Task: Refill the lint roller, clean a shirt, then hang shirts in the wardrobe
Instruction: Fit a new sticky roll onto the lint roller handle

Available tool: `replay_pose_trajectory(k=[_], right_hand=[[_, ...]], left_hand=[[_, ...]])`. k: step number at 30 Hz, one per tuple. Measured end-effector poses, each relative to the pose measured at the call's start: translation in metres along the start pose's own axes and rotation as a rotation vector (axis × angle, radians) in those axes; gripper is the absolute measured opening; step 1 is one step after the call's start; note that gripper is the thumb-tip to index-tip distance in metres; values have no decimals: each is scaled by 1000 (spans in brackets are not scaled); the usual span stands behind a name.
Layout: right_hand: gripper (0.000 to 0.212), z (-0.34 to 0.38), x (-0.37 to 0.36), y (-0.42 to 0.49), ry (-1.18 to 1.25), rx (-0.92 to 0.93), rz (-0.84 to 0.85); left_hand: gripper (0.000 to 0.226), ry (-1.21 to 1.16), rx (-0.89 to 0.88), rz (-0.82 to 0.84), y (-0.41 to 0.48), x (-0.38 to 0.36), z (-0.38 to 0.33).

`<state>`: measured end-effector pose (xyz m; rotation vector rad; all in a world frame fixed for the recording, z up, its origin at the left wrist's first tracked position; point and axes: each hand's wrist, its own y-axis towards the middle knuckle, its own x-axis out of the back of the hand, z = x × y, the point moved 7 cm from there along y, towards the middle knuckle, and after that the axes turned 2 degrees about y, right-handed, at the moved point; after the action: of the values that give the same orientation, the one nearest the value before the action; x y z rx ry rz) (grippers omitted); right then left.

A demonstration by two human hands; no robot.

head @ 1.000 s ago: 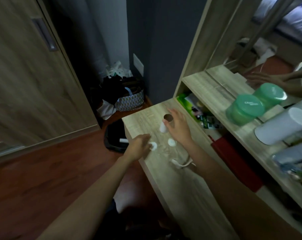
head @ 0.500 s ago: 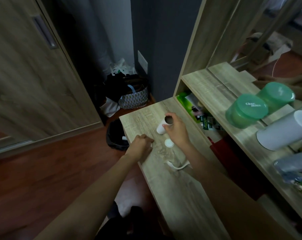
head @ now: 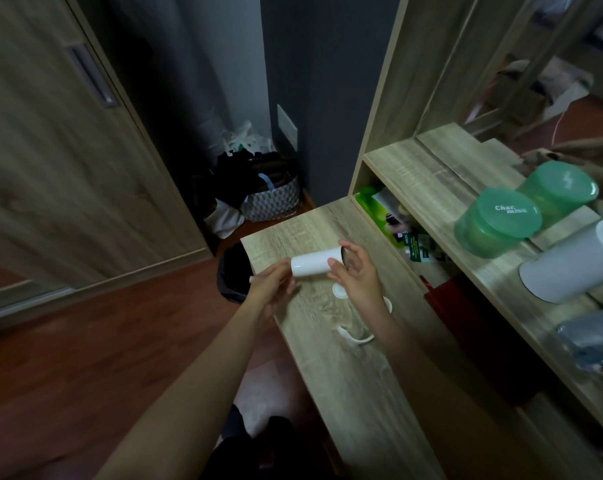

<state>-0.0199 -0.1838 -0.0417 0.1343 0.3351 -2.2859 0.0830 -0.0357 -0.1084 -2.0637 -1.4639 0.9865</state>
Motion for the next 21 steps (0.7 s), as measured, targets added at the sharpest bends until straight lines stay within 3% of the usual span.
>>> replay_pose_trajectory(k=[6,10,14,17,21], right_hand=[[36,-1,-6,-3,-3,-17,32],[38,-1,-7,-5,6,-13,13],[40,-3,-9,-8,23,-17,-13],[37,-4,-9,-9,62,-22,-39],[34,-7,-9,-12,87,-21,-61]], left_hand=[[24,44,-18,9,5,1,3],[17,387,-210,-171,11,14,-10],[27,532,-282,-159,3,3,-18],[26,528,-269,-61,-4,-9,-19],[18,388,-226,-55,-4,-11,-16]])
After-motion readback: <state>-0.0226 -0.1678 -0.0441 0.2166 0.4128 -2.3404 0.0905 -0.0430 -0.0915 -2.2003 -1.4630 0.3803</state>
